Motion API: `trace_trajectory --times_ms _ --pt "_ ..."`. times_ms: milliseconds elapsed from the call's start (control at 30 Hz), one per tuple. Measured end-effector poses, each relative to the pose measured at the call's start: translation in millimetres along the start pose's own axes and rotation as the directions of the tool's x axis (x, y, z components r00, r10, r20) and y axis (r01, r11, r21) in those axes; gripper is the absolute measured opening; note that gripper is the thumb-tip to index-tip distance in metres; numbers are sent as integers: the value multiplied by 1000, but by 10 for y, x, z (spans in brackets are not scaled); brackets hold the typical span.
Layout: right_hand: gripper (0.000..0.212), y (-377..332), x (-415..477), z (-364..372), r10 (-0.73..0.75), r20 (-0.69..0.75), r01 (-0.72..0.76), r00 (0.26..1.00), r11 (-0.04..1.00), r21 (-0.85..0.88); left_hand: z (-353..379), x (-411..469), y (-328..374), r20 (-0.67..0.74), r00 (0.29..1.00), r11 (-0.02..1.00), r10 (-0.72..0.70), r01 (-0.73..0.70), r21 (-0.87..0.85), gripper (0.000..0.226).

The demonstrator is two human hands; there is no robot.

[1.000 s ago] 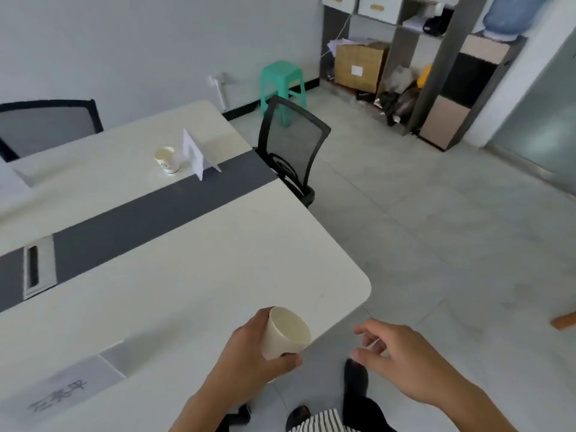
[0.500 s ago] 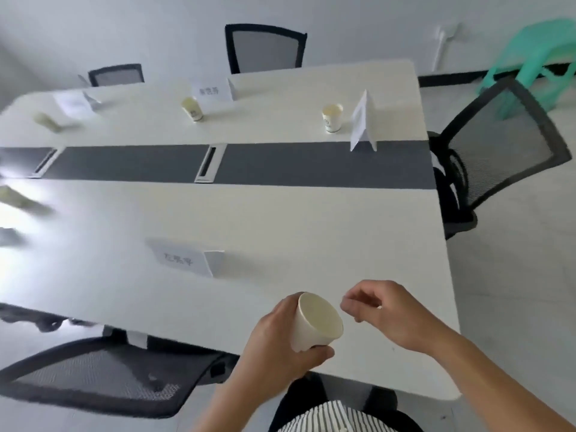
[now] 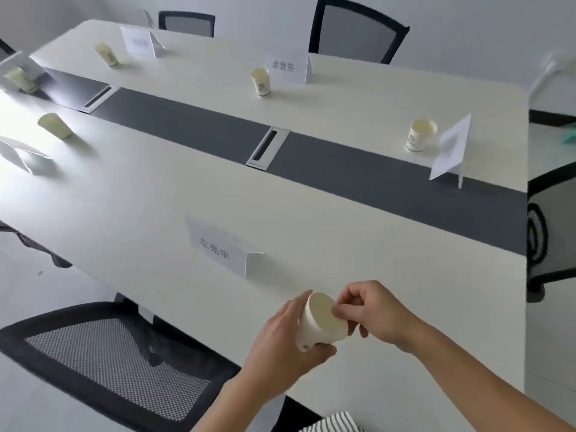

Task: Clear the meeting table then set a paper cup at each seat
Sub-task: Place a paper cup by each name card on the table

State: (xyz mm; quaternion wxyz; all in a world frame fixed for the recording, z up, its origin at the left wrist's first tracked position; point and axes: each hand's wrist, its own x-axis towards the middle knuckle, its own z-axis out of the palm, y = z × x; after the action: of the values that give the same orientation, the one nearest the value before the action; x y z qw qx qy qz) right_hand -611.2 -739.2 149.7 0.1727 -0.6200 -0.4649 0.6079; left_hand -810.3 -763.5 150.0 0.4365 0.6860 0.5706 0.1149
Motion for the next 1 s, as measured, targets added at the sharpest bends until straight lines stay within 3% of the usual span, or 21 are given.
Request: trace_trajectory --times_ms 200,333,633,1000 --pt "9 -686 1020 -303 -70 -286 28 955 988 -151 -562 608 -579 -26 995 995 -98 97 -18 57" --pt "9 -1046 1812 -361 -122 -422 16 898 969 -246 -834 763 -876 -14 983 974 -181 177 -143 47" --pt "8 -1300 3154 -45 -88 -431 -124 898 889 -440 -966 750 -1312 -4 945 902 -326 310 -299 39" --pt "15 -1211 3393 8 -36 -416 -210 909 822 -530 -948 872 -1393 17 935 888 -354 342 -307 38"
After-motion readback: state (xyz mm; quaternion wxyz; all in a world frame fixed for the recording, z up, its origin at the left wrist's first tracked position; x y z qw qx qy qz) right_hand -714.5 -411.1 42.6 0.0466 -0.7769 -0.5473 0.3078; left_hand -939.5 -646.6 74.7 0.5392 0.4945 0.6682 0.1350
